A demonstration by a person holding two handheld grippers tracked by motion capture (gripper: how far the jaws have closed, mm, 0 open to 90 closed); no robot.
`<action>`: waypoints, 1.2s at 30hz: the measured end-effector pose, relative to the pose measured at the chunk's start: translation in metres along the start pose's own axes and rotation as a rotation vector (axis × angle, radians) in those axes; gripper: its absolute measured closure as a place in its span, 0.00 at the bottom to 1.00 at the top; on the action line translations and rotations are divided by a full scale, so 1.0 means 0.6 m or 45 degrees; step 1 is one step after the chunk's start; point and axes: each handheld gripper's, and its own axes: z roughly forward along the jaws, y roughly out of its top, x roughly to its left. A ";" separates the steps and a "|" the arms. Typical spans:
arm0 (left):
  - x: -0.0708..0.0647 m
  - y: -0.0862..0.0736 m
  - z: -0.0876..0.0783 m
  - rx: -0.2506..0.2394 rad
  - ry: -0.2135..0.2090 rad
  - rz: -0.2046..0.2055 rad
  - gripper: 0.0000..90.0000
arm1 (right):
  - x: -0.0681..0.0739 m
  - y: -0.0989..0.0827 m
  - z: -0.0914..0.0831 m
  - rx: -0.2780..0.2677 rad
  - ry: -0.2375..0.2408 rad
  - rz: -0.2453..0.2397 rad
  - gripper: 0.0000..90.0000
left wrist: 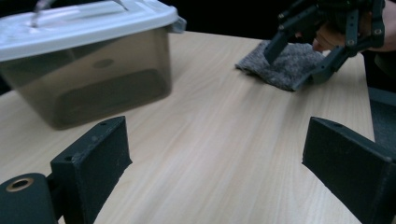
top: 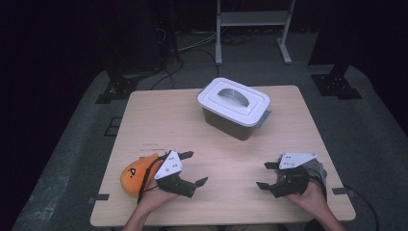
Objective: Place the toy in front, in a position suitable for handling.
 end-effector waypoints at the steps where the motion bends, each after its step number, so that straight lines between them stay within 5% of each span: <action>1: 0.007 0.001 -0.015 -0.006 0.024 0.002 0.07 | 0.000 0.000 0.000 0.000 0.001 0.000 0.24; 16: 0.044 -0.008 -0.082 -0.005 0.077 0.000 0.07 | 0.000 0.005 0.005 0.001 0.015 -0.002 0.24; 36: 0.088 -0.053 -0.200 0.026 0.225 -0.063 0.07 | 0.000 0.005 0.005 -0.001 0.013 0.003 0.24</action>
